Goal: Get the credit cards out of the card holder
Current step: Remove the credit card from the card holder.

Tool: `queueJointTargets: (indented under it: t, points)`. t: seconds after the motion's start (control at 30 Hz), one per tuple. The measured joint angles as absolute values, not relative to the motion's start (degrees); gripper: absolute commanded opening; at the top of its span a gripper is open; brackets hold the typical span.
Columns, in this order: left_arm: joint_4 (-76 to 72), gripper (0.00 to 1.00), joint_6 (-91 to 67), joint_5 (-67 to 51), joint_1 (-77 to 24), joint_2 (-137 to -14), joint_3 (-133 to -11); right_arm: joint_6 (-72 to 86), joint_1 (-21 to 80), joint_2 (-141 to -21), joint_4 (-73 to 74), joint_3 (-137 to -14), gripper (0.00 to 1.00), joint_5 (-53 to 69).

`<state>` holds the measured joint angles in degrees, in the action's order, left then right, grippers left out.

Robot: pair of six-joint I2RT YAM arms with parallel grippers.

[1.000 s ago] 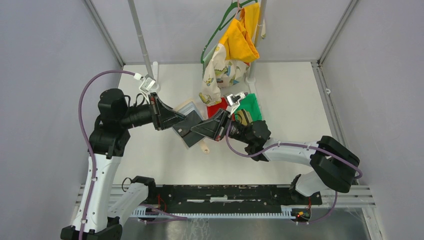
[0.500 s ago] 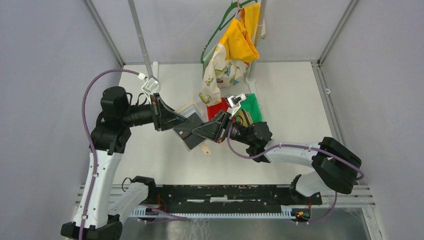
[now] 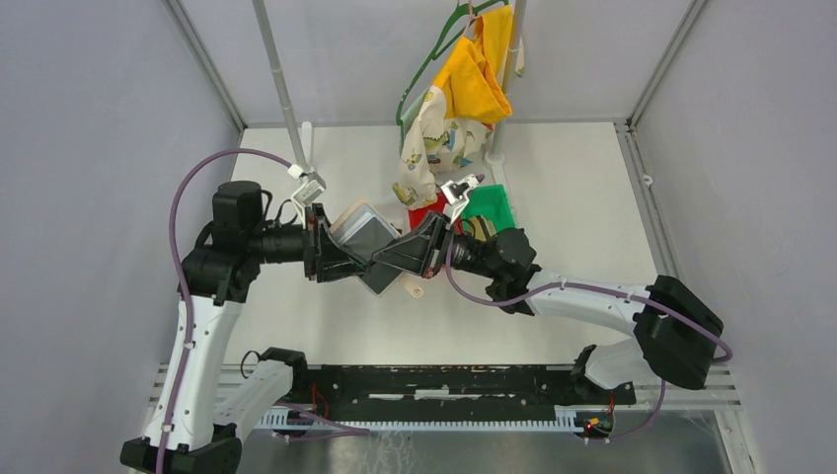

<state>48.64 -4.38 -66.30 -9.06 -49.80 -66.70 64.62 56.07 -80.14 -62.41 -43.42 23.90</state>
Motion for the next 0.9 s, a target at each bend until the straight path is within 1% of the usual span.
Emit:
queueJointTargets:
  t: [0.1, 0.13, 0.2, 0.27, 0.3, 0.43, 0.5, 0.57, 0.67, 0.8, 0.83, 0.87, 0.9]
  points:
    - [51.86, 0.28, -0.84, -66.65, -9.06, -49.76, -66.74, 62.96, 55.94, -79.50, -58.33, -45.25, 0.00, 24.67]
    - [52.45, 0.27, -0.10, -66.65, -9.02, -49.78, -66.81, 62.28, 55.88, -79.31, -56.88, -45.74, 0.00, 25.02]
    - [53.36, 0.31, 1.08, -66.54, -8.95, -49.84, -67.05, 60.99, 55.81, -78.89, -54.39, -46.35, 0.00, 25.56]
    - [54.24, 0.40, 1.41, -66.61, -8.91, -50.17, -67.44, 59.66, 55.79, -78.26, -51.94, -47.00, 0.00, 25.89]
    - [54.41, 0.43, 1.48, -66.67, -8.88, -50.37, -67.70, 59.13, 55.75, -77.97, -51.00, -47.33, 0.00, 26.02]
    - [54.50, 0.52, 1.50, -68.12, -8.86, -50.46, -68.23, 57.36, 55.77, -77.69, -47.57, -49.34, 0.00, 26.98]
    - [54.26, 0.55, 1.41, -68.66, -8.86, -49.98, -68.23, 56.53, 55.77, -77.69, -45.50, -50.61, 0.00, 27.62]
    - [53.84, 0.54, 1.34, -69.45, -8.86, -49.36, -68.23, 55.75, 55.77, -77.69, -43.97, -51.64, 0.00, 28.27]
    - [53.21, 0.52, 1.32, -70.50, -8.86, -48.31, -68.18, 54.94, 55.77, -77.60, -42.65, -52.51, 0.00, 29.02]
    - [51.68, 0.47, 0.14, -71.77, -8.84, -47.83, -68.12, 53.43, 55.77, -76.75, -41.17, -53.36, 0.00, 29.69]
    - [51.42, 0.44, -0.01, -72.05, -8.84, -47.83, -68.12, 53.01, 55.79, -76.53, -40.86, -53.47, 0.00, 29.78]
    - [51.27, 0.37, -0.05, -72.10, -8.84, -47.86, -68.14, 52.66, 55.83, -76.40, -40.51, -53.58, 0.00, 29.85]
    - [51.07, 0.29, -0.05, -71.94, -8.84, -47.90, -68.14, 52.38, 55.83, -76.31, -40.16, -53.78, 0.00, 30.00]
